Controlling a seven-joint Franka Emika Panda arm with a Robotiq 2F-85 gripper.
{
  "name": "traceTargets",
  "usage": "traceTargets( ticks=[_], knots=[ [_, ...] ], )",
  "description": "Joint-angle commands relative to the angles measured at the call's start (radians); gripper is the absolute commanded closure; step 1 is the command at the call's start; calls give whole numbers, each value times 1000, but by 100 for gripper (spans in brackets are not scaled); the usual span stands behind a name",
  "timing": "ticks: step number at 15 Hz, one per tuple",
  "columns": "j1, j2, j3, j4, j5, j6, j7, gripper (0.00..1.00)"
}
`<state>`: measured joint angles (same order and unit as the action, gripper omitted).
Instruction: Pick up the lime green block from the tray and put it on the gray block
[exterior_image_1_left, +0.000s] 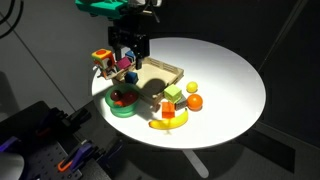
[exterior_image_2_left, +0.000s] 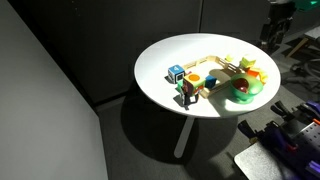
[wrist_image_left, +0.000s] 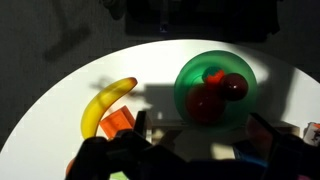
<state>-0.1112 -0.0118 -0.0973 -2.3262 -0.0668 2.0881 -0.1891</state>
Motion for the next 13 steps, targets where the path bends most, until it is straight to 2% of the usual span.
traceTargets(
  ticks=[1, 6, 7, 13],
  knots=[
    [10, -141, -1, -117, 41, 56, -3, 0],
    [24, -229, -6, -185, 95, 118, -3, 0],
    [21, -177, -5, -144, 73, 89, 1, 0],
    [21, -176, -5, -151, 75, 91, 1, 0]
  ],
)
